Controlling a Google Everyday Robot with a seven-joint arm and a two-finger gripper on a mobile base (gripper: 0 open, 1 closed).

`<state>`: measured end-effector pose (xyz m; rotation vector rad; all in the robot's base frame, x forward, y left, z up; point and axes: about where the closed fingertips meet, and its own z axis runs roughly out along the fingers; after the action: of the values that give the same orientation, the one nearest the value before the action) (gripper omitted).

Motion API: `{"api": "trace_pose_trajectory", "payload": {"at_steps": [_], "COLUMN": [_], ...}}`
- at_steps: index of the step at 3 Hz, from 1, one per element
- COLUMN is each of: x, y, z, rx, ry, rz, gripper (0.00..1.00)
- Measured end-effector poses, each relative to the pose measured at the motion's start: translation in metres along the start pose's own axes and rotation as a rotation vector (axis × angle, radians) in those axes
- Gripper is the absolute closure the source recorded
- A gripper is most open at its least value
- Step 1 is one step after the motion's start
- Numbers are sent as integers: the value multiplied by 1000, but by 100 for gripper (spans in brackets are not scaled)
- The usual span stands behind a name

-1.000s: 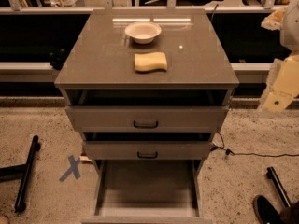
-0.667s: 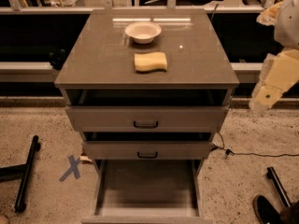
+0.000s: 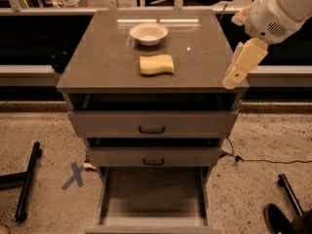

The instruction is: Place sponge into bottom drawer

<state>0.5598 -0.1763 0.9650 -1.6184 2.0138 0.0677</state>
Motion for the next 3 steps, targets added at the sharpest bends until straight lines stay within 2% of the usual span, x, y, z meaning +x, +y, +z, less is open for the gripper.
{"api": "trace_pose_trajectory", "payload": {"at_steps": [1, 2, 3], "x": [1, -2, -2], "y": [-21, -42, -42], "z": [45, 95, 95], "rx": [-41, -70, -70], "ry": [-90, -220, -220], "rz": [78, 174, 174], "gripper": [0, 0, 0]}}
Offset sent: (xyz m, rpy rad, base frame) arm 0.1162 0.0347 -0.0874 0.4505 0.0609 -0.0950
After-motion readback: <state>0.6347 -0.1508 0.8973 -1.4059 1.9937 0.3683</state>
